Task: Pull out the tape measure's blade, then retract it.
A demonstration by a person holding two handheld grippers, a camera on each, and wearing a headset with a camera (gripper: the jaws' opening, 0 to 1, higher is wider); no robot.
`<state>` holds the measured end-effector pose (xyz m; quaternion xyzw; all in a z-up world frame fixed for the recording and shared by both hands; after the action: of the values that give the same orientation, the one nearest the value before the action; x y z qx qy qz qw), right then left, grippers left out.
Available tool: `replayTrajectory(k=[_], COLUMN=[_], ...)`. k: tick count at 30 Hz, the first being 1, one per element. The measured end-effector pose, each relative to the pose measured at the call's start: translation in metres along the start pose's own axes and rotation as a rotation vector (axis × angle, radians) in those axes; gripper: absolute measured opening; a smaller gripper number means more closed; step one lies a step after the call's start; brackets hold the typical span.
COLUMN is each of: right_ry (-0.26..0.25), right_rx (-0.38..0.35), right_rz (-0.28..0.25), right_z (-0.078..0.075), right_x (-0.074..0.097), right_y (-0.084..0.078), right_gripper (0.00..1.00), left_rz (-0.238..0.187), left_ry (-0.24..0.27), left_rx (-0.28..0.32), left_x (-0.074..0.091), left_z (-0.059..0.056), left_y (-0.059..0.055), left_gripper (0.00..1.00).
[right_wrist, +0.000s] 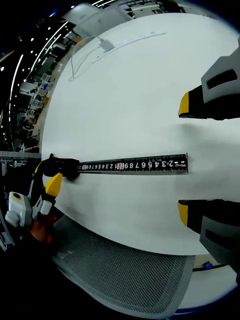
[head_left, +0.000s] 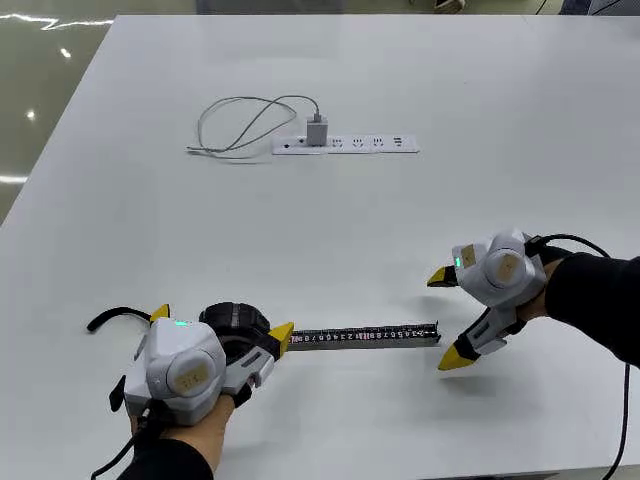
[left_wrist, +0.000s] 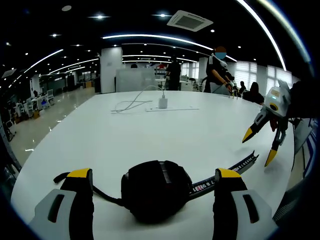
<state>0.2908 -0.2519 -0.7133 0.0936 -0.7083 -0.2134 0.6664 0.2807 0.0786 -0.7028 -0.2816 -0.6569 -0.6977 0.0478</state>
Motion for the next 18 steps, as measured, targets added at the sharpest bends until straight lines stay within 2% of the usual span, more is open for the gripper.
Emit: replayTrajectory(k=[3,14,18], right_ry=[0.006,0.029,0.033], right_rx=[-0.010,0.007,-0.002], right_rz=[-0.003,0.002,0.001], right_z=[0.0007,0.0026,0.0021], right_x=[-0.0012,-0.0033,-0.0031], right_y=[0.0003,-0.0014,-0.0023], right_gripper=[0.61,0.37,0.33], left_rz=[0.000,-0.002,-0.004], left_ry=[-0.006,-0.009,-0.010], left_rx=[0.000,0.008,0.006], left_x=[0.0006,-0.0001,-0.0010], left_z=[-0.0005,-0.0012,-0.0013], left_y=[-0.0004,-0.0010,-0.0002], left_gripper=[0.99,0.99,0.99])
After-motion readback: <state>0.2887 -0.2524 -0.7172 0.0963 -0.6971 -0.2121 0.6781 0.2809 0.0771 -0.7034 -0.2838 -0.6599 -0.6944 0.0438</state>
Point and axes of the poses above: the centre of the closed fingertips' face, and the gripper's own axes: x roughly backward along the fingers, z roughly to its left, y roughly out of its top, the point moved 9 cm from there along x, roughly backward along the fingers, and after that the axes turned 2 degrees about z, right-handed, at the moved point
